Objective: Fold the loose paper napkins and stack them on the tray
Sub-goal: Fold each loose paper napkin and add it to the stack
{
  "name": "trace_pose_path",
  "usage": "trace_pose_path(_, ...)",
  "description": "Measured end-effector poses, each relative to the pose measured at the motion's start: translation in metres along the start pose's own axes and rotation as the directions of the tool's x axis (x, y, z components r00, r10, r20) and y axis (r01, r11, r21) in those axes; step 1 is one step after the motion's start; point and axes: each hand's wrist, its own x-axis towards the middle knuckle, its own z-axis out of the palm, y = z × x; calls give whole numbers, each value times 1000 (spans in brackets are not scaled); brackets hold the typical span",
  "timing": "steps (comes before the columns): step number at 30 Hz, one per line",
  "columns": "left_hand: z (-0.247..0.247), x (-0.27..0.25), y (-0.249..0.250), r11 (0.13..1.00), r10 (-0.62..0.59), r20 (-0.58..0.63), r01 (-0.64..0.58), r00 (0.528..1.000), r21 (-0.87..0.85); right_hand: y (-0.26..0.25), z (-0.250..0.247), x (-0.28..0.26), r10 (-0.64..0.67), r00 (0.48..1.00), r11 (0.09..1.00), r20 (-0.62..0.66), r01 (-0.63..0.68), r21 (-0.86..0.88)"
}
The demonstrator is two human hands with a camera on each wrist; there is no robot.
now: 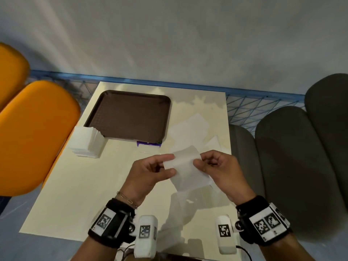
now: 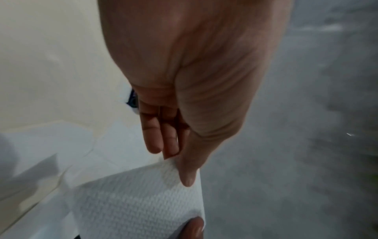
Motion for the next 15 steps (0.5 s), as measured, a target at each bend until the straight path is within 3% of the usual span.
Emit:
trace_pose_path(5,6,-7,16,954,157,-61,-136,986,269,-12,-1,-4,-63,998,998,-21,63,-2)
trace_pose_path(9,8,-11,21,855,273,-41,-223,961,468,-22,-6,-7,-172,981,976,-86,157,-154)
trace_pose_path(15,11,-14,31,838,214,60,-215,975,501,-34,-17,-8,-354,935,901,18,346,-260)
